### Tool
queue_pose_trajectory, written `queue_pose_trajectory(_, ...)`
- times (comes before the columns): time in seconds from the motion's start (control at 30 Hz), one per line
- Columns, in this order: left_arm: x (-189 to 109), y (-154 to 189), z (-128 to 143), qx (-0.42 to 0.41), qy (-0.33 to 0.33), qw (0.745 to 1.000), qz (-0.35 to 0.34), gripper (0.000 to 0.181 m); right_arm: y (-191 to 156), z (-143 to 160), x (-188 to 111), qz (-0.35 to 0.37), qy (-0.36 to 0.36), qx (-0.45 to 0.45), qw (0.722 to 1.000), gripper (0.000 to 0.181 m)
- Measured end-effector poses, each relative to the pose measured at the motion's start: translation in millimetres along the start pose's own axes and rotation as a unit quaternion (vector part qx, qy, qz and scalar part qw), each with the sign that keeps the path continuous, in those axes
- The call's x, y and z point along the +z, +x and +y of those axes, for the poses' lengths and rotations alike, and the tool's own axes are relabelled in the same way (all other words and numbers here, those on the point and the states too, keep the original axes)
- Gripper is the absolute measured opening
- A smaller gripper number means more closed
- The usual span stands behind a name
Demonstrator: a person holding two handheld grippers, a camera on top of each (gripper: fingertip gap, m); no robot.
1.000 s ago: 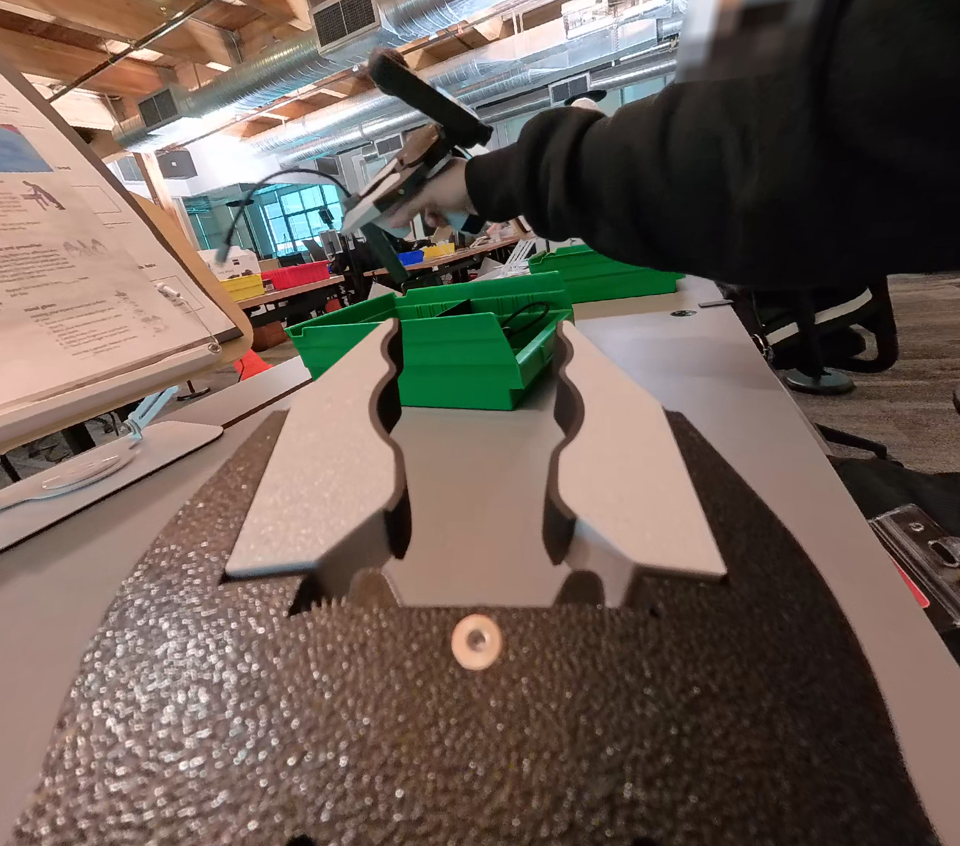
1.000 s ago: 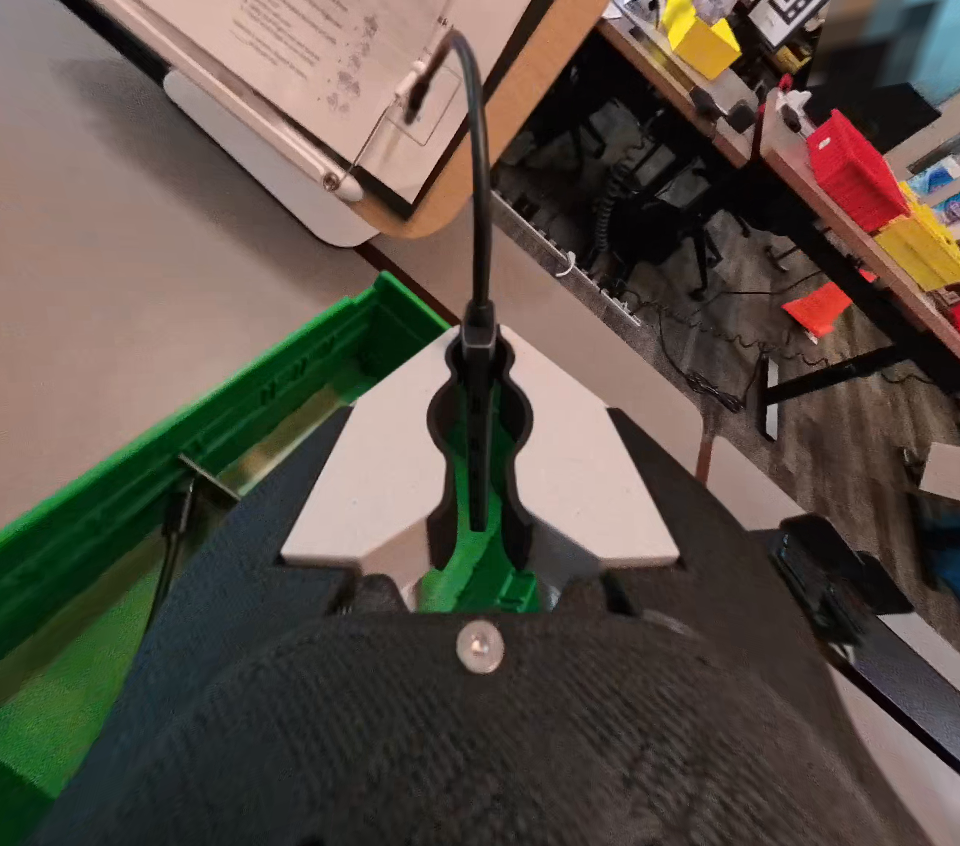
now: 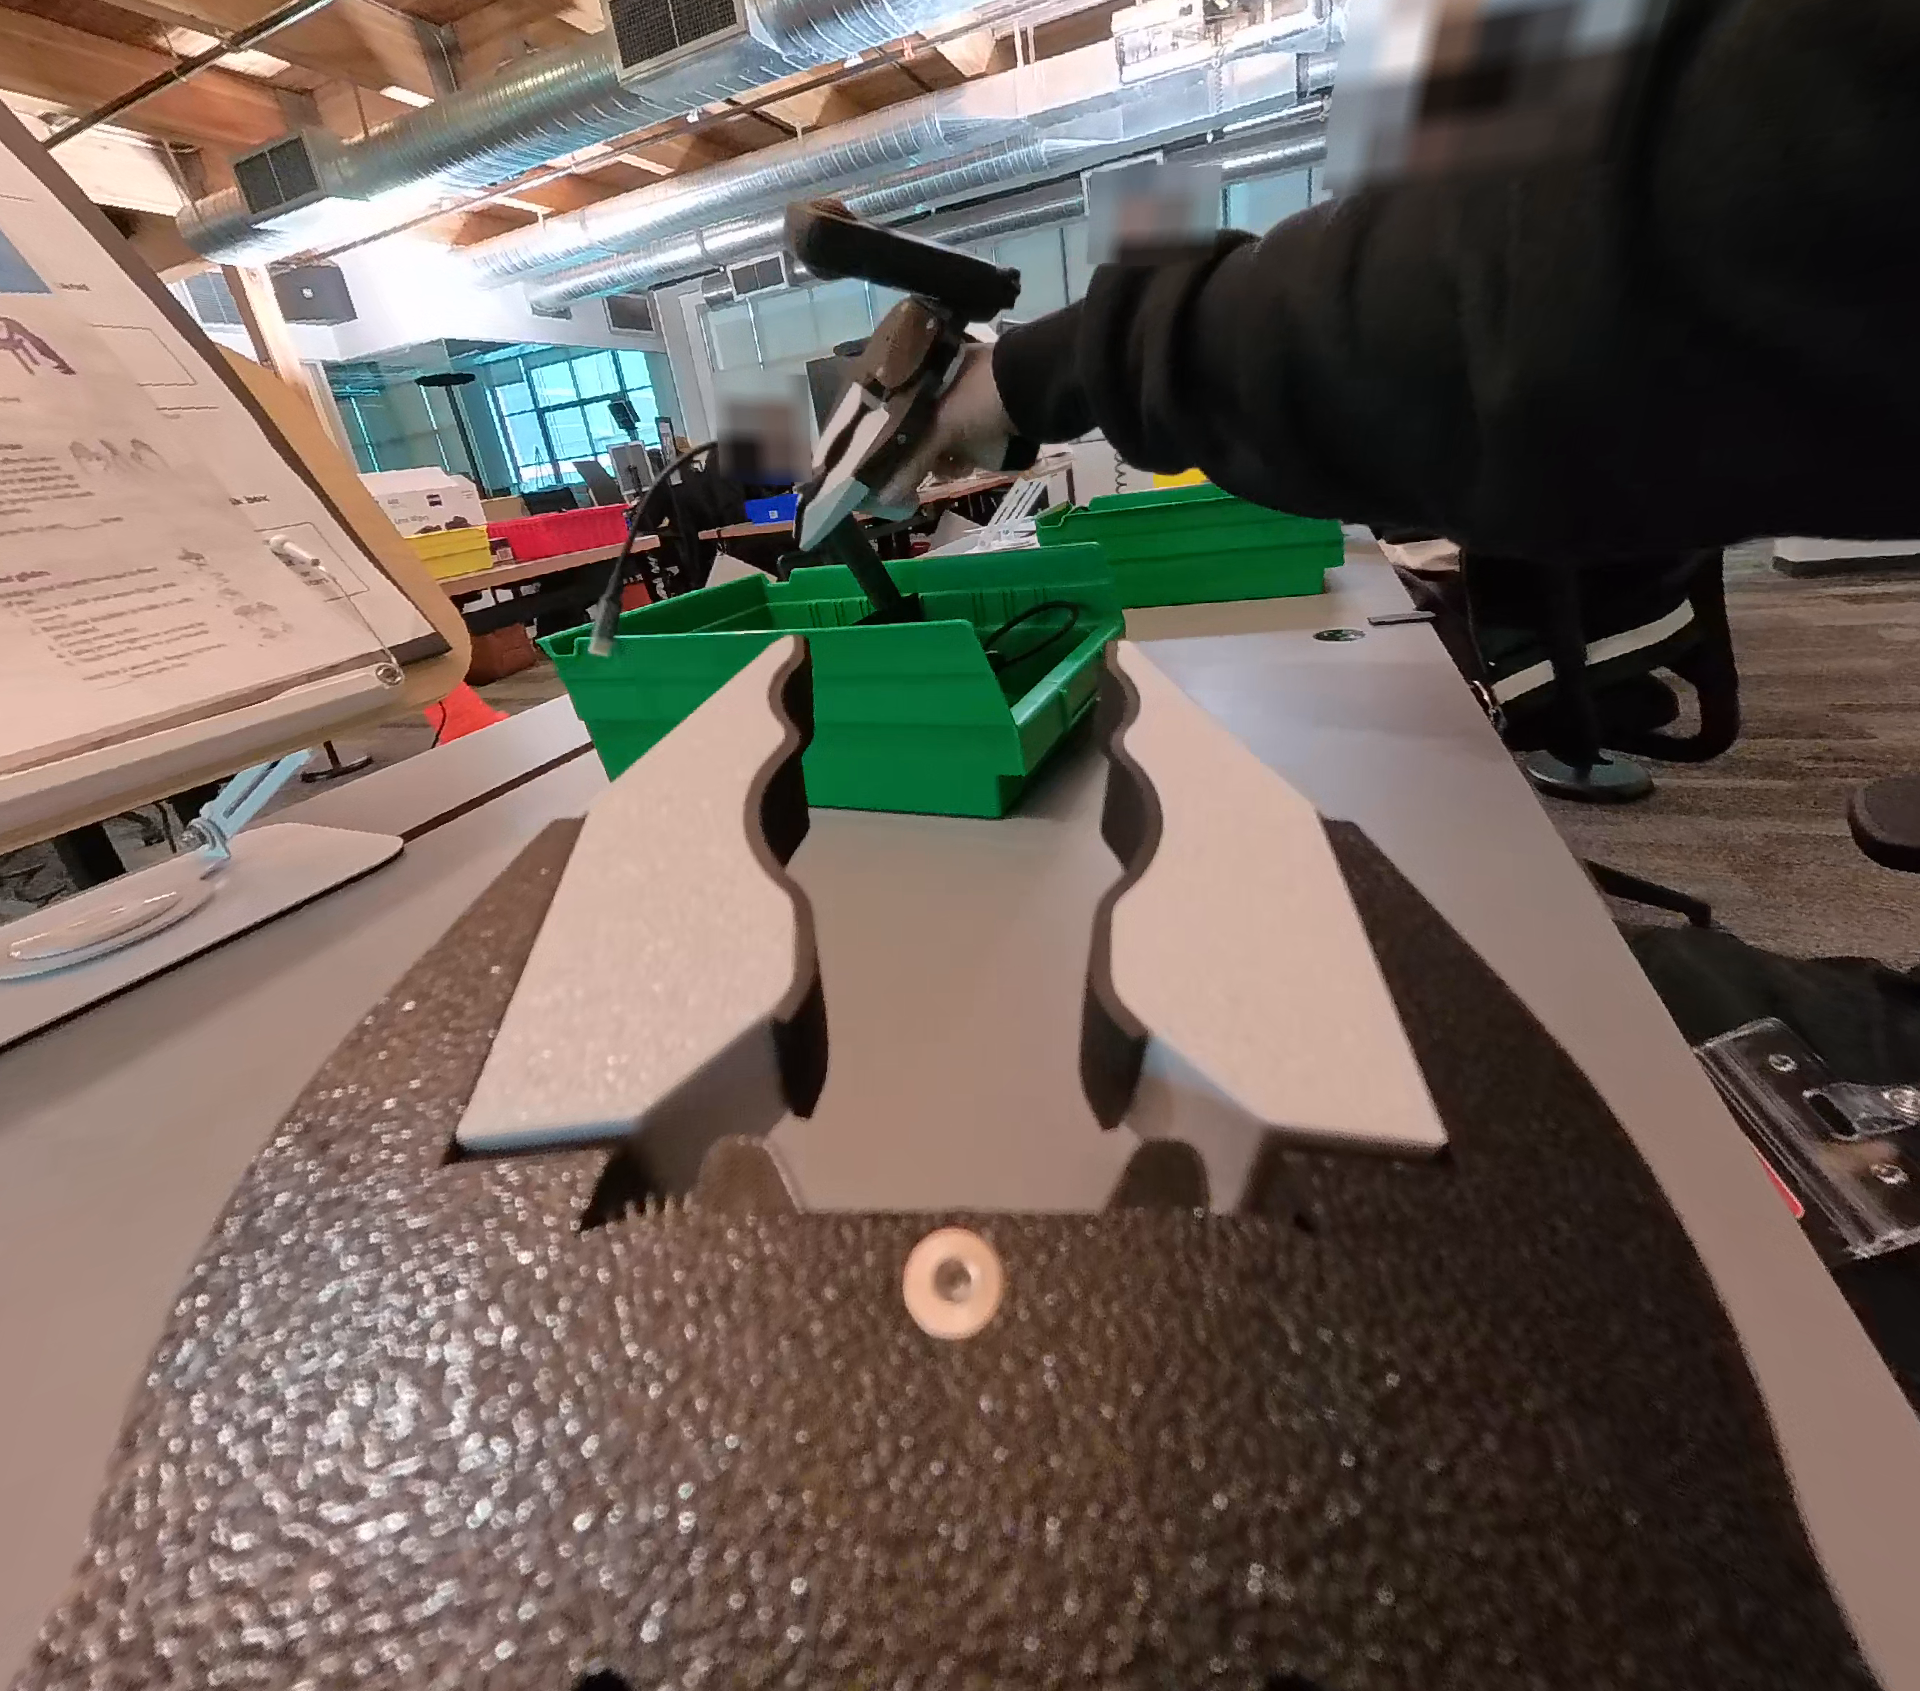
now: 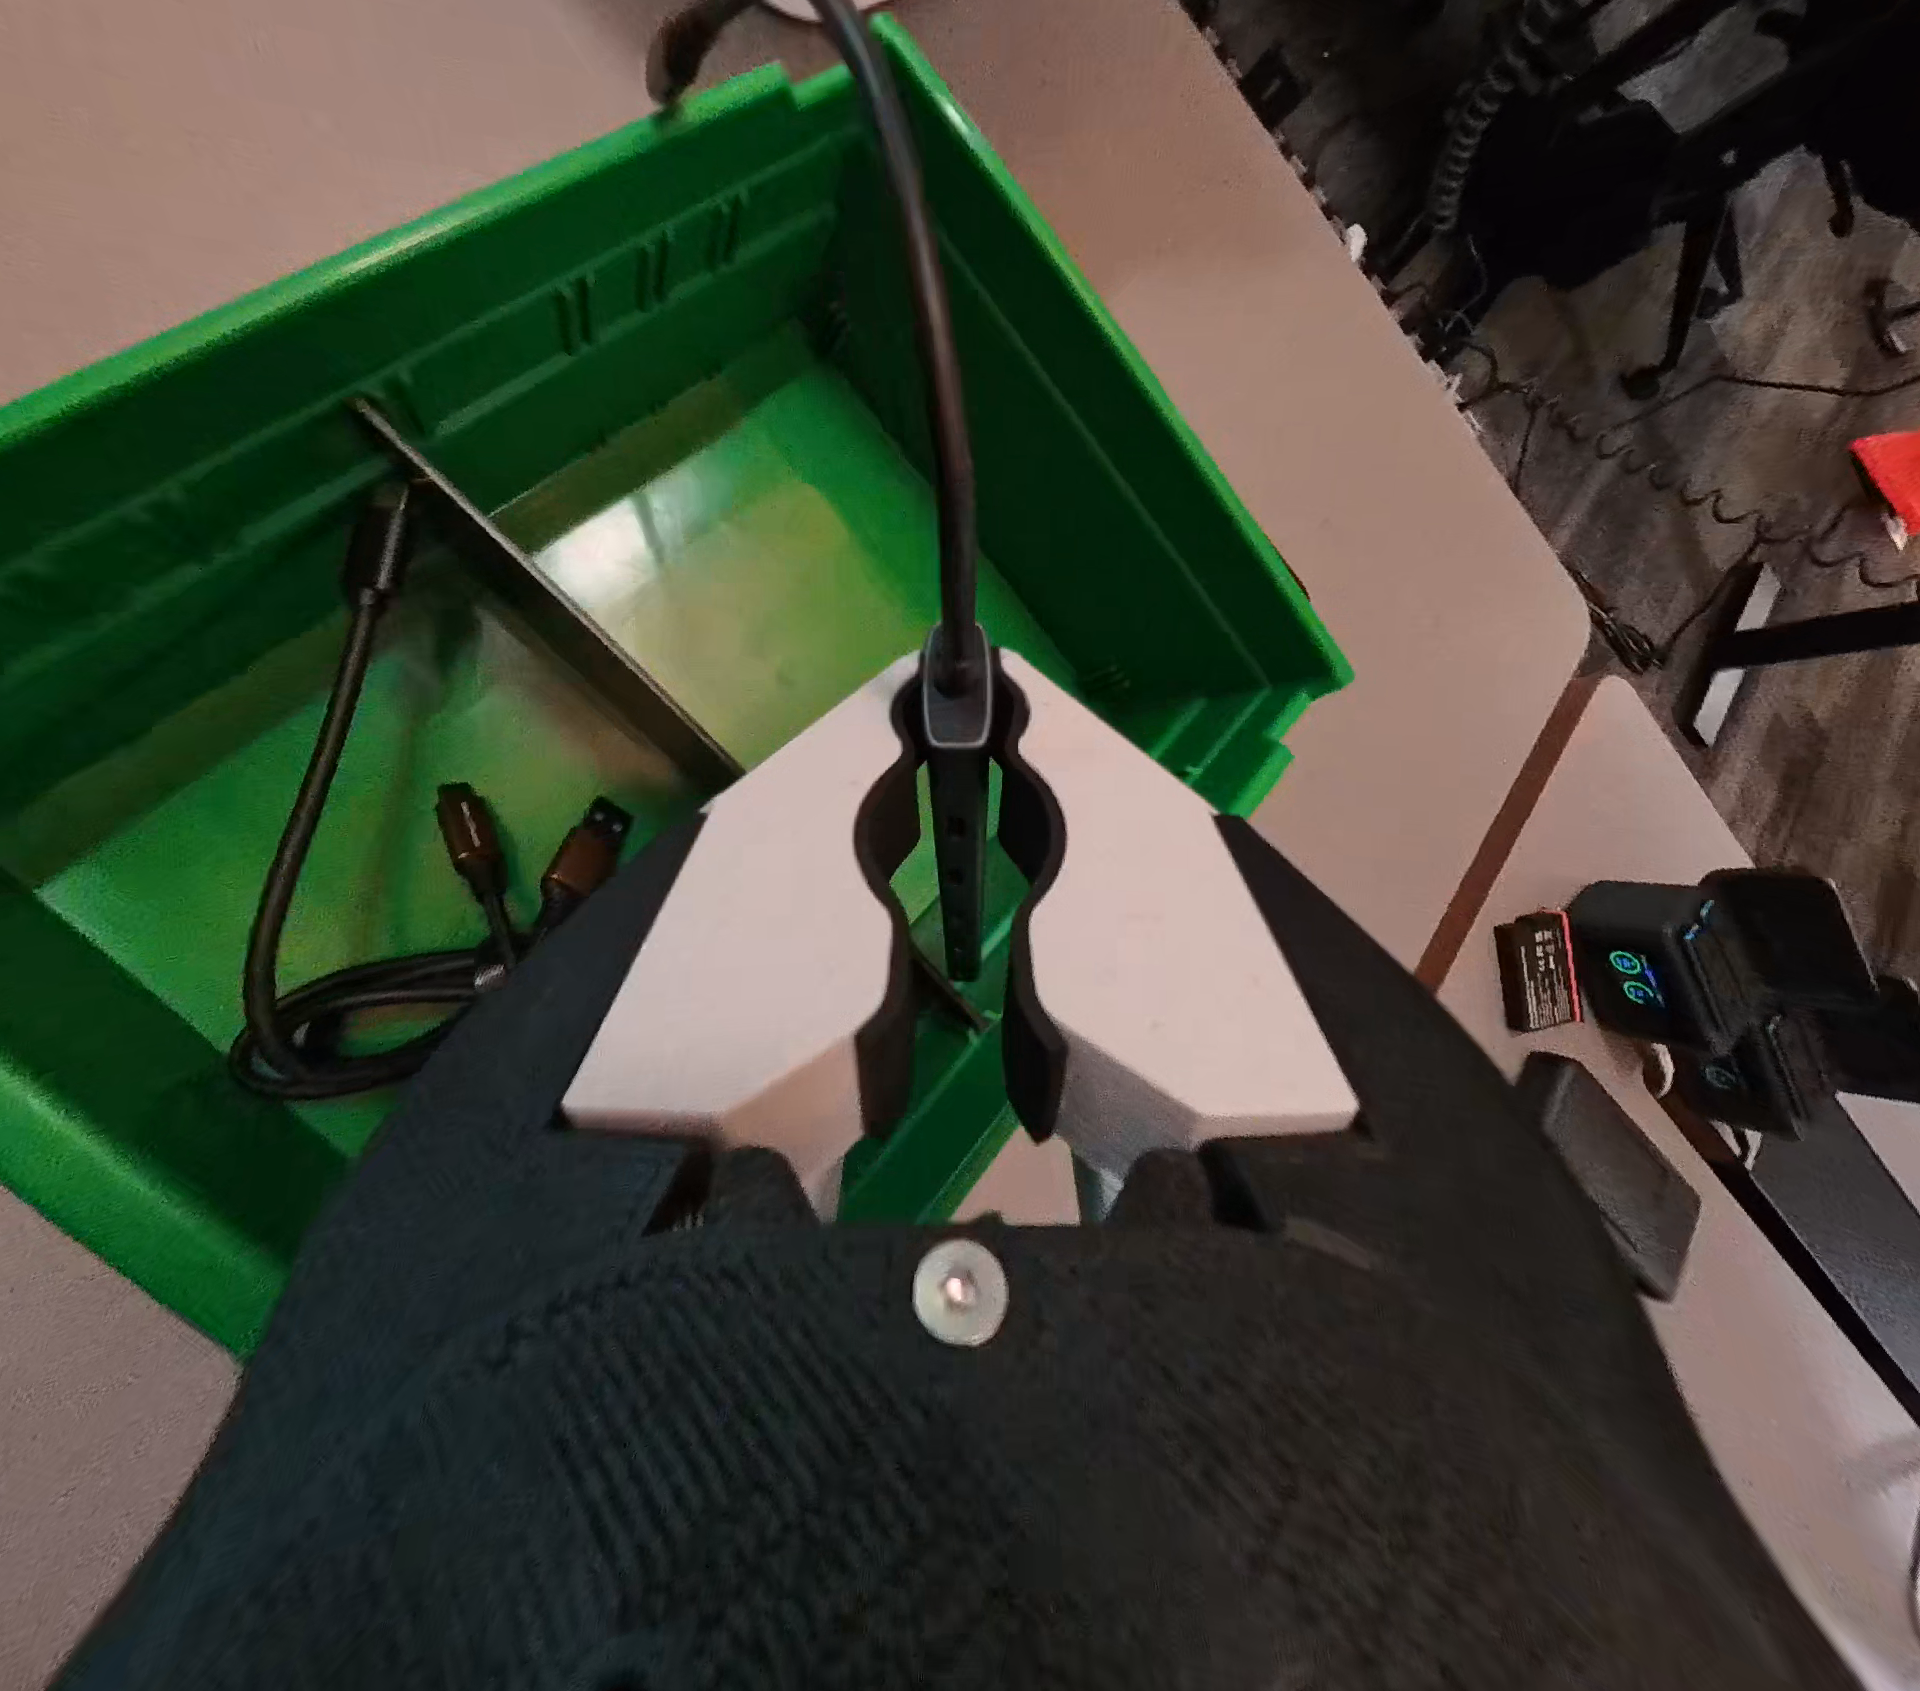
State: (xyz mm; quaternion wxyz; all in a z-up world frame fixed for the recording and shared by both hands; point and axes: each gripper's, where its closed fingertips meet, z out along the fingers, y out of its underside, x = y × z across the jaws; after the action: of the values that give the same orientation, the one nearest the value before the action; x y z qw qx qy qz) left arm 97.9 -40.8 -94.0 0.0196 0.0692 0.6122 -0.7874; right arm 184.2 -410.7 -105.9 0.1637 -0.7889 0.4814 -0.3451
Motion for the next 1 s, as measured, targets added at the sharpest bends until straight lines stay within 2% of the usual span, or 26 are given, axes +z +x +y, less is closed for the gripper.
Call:
queue_pose_trajectory(0.13, 0, 0, 2, 0.003, -0.005, 1.0, -0.001, 0.052, 10, -3, 1, 0.023, 0.031, 0.041, 0.998, 0.008)
queue_pose_trajectory(0.27, 0, -1, 3, 0.001, -0.005, 1.0, -0.003, 0.052, 5, 19, 11, 0.021, -0.041, 0.012, 0.999, 0.008)
queue_pose_trajectory(0.33, 0, -1, 3, 0.001, -0.005, 1.0, -0.001, 0.052, 0, 22, 15, 0.01, -0.055, 0.008, 0.998, 0.008)
queue_pose_trajectory(0.4, 0, 0, 3, 0.003, -0.008, 1.0, 0.0, 0.052, 5, 19, 15, 0.035, -0.055, 0.0, 0.998, 0.01)
queue_pose_trajectory(0.47, 0, 0, 4, 0.002, -0.008, 1.0, 0.001, 0.052, 16, 5, 11, 0.081, -0.026, -0.003, 0.996, 0.037)
queue_pose_trajectory(0.57, 0, 0, 3, 0.0, -0.005, 1.0, 0.0, 0.052, 16, -24, 1, 0.086, 0.025, 0.019, 0.996, 0.061)
queue_pose_trajectory(0.7, 1, 0, 3, 0.001, -0.007, 1.0, 0.001, 0.052, 6, -72, -21, 0.097, 0.099, 0.039, 0.99, 0.063)
queue_pose_trajectory(0.8, 0, -1, 3, 0.004, -0.007, 1.0, -0.003, 0.052, -37, -123, -36, 0.074, 0.186, 0.071, 0.977, 0.062)
queue_pose_trajectory(0.9, -3, -5, -3, 0.008, 0.004, 1.0, -0.016, 0.05, -133, -184, -51, -0.035, 0.328, 0.092, 0.94, 0.064)
queue_pose_trajectory(1.0, -11, -25, -8, -0.013, 0.003, 0.998, -0.062, 0.05, -219, -215, -48, -0.118, 0.43, 0.101, 0.89, 0.064)
